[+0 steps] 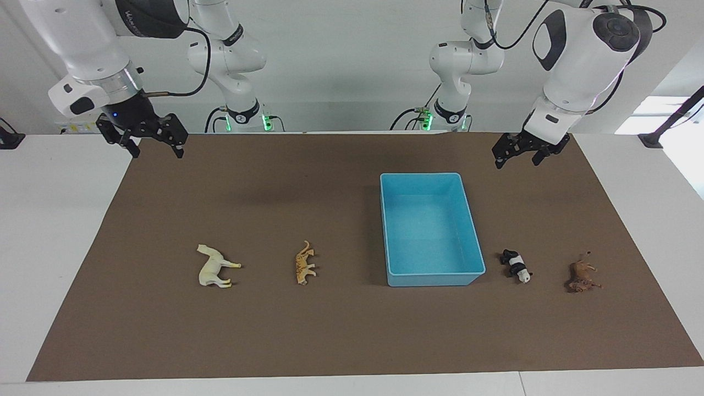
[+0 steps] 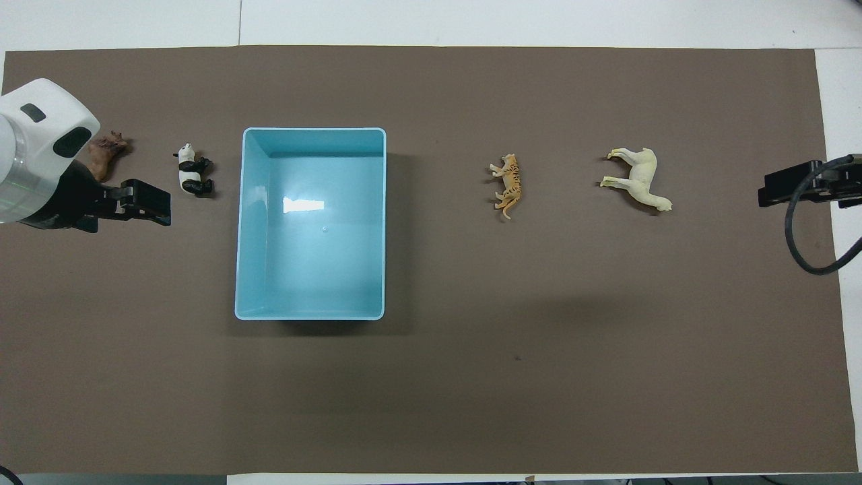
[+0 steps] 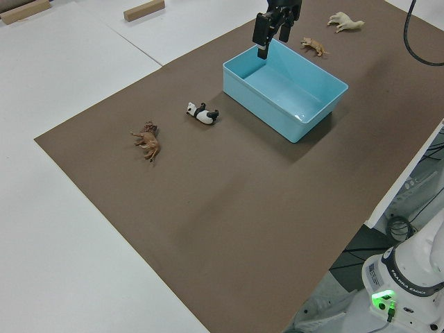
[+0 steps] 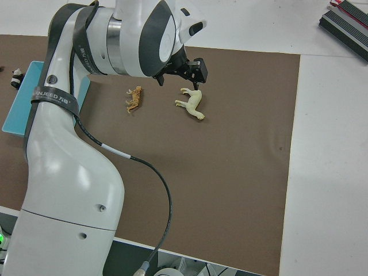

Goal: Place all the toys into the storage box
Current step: 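Move the left gripper toward the panda while the right gripper reaches the horse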

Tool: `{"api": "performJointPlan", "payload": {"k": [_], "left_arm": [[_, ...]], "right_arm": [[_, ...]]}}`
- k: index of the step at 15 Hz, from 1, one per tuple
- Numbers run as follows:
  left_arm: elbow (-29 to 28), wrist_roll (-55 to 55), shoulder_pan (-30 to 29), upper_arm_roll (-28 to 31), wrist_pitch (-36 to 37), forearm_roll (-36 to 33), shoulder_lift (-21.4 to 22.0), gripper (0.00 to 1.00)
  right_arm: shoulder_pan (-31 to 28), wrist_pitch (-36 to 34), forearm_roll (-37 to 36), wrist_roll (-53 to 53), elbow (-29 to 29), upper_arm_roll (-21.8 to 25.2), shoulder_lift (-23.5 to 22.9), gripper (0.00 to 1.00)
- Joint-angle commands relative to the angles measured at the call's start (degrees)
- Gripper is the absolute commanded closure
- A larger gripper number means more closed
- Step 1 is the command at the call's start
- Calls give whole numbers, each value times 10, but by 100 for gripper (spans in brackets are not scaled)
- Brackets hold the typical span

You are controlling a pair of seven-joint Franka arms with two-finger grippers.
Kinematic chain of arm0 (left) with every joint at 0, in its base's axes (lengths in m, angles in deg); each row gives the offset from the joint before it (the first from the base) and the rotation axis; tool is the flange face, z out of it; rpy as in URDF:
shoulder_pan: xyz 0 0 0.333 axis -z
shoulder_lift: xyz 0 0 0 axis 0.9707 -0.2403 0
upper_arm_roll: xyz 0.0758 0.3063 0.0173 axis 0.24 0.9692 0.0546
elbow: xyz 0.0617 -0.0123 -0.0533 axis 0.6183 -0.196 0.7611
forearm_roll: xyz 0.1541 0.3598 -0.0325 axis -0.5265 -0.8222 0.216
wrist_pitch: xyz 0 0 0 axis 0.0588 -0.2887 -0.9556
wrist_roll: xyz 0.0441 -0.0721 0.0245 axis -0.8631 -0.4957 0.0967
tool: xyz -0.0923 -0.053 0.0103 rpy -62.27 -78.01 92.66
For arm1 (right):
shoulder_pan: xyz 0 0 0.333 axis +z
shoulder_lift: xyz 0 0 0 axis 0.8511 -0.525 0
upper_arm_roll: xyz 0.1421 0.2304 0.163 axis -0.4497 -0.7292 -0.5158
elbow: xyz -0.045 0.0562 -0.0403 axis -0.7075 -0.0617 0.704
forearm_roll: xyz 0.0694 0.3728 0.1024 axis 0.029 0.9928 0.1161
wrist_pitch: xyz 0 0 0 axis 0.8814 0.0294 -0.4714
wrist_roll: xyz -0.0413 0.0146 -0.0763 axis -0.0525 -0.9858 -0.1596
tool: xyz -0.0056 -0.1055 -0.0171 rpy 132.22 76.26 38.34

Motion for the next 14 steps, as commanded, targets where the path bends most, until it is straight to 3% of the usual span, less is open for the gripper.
{"api": "performJointPlan", "payload": {"k": [1,10,14], "left_arm": [[-13,4,1,3,-9,8,14,0],[-24,2,-6,4,-18,-2,17,0],[-56,7,-34,4,-147,-17,-1,0]], "right_arm": [[-4,-4,11,-17,10,-2,9,0],[-7,5,9,-12,25,0,12,0],[-9,31,9,-17,35,0,3,0]]}}
